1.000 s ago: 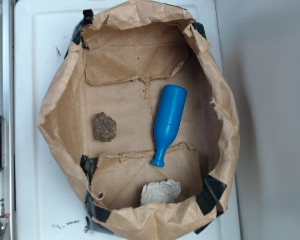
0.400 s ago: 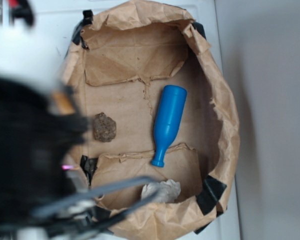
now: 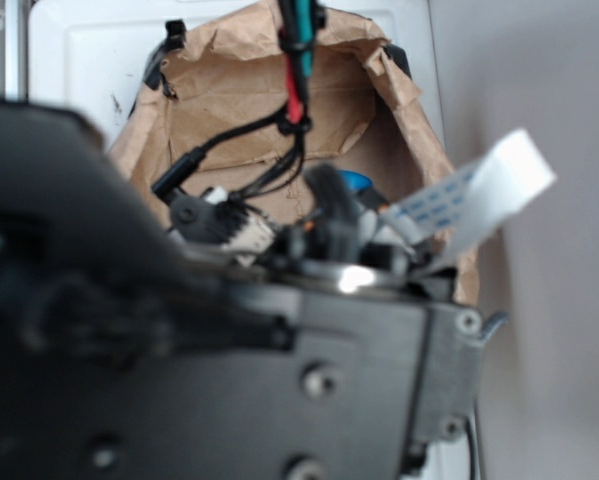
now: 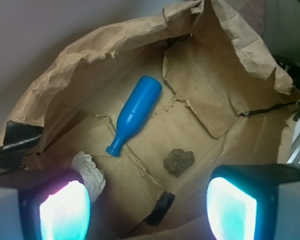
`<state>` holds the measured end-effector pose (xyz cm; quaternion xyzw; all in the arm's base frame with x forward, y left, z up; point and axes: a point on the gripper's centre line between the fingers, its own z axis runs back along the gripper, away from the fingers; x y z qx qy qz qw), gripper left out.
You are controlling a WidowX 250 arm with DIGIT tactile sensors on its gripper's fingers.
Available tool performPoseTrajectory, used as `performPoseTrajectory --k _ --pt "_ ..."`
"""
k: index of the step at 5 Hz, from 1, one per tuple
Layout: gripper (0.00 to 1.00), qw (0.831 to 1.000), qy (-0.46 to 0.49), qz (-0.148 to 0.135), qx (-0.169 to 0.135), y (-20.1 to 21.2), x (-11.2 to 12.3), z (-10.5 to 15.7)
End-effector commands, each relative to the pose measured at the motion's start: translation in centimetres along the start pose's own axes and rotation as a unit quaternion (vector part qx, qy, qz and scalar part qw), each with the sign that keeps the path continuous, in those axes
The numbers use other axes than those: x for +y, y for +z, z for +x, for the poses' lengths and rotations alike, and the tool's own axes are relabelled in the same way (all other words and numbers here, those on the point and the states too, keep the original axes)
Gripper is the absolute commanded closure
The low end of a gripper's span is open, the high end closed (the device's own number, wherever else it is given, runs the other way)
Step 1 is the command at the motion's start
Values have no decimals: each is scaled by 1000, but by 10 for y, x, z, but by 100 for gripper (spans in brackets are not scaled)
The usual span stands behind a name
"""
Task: Grab the blue bottle.
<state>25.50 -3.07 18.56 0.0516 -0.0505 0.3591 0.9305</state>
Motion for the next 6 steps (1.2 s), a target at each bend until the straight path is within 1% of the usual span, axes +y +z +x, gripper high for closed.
performPoseTrajectory --k 1,2,3,4,5,6 --pt "0 1000 1 -24 -19 15 4 8" --pt "0 1000 0 -15 -13 -38 10 23" --pt "0 1000 0 -23 1 -83 12 20" --pt "0 999 5 -32 28 -109 1 13" --pt "0 996 36 -33 69 -144 -20 15" --pt "0 996 66 0 53 -155 -31 13"
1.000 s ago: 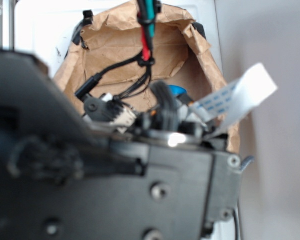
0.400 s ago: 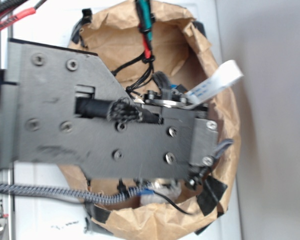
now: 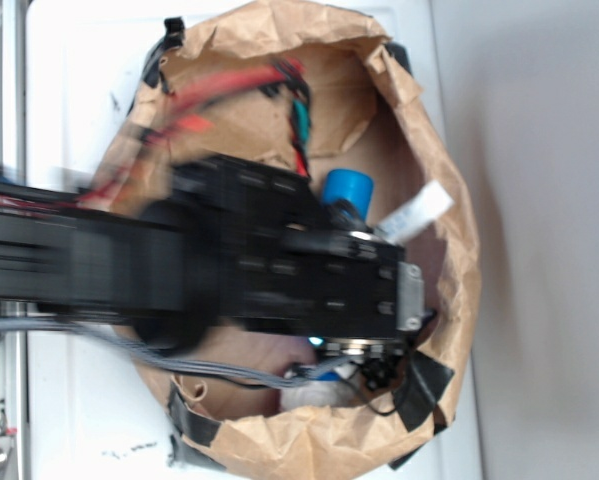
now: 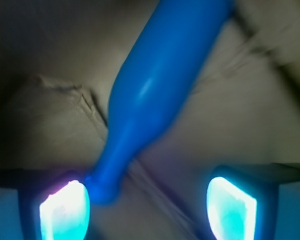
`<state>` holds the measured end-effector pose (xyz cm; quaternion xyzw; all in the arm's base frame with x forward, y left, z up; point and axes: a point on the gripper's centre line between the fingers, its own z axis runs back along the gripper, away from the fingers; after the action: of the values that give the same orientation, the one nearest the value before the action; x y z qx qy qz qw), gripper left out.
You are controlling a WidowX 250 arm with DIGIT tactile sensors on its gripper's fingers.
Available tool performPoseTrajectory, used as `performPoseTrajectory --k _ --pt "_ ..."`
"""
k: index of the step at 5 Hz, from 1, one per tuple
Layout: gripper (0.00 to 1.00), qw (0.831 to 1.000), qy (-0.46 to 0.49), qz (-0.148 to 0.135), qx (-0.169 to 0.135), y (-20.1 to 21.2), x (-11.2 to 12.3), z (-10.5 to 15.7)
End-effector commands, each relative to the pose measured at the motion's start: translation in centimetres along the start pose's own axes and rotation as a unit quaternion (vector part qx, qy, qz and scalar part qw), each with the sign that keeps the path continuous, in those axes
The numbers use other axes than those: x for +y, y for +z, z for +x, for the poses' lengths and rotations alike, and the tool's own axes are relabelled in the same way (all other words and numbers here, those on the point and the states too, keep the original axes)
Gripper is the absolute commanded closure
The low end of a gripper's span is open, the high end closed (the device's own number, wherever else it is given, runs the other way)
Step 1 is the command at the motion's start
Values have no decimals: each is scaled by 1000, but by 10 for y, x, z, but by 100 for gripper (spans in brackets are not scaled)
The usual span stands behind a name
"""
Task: Grab the blue bottle.
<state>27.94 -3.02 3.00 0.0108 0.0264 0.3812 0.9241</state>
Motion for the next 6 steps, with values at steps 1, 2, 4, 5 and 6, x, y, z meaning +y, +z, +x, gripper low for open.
performPoseTrajectory --k 1,2,4,5,6 --pt "0 996 84 12 -24 3 -5 11" --pt "100 995 97 13 -15 6 -5 6" --pt "100 997 74 3 -30 13 3 -18" --pt "100 998 56 -13 -36 28 7 -30" --pt "100 997 49 -52 -39 70 11 39"
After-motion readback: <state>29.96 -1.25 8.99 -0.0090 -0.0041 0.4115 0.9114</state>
